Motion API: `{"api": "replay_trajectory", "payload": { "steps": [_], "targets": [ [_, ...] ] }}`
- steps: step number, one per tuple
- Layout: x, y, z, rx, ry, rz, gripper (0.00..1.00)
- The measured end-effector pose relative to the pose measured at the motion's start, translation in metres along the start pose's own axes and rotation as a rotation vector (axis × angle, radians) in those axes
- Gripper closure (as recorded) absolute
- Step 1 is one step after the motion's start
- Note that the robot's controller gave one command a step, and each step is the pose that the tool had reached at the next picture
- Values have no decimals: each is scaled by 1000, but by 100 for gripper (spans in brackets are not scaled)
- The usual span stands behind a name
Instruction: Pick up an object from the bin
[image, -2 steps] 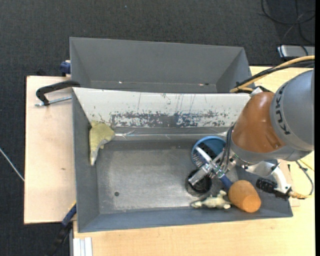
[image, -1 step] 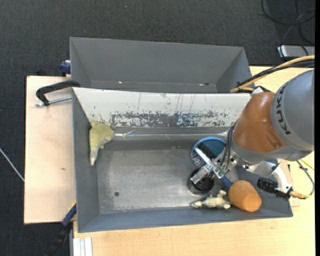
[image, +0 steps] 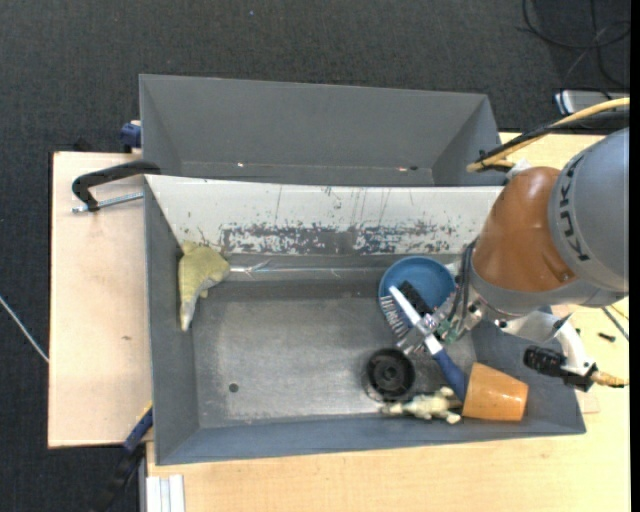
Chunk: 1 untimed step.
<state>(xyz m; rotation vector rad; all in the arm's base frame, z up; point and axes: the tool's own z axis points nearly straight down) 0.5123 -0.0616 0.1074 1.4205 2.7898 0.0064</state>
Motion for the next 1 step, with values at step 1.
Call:
{"api": "replay_trajectory", "payload": {
  "steps": [1],
  "targets": [
    [-2,3,-94,0,1,-3,100]
  ]
}}
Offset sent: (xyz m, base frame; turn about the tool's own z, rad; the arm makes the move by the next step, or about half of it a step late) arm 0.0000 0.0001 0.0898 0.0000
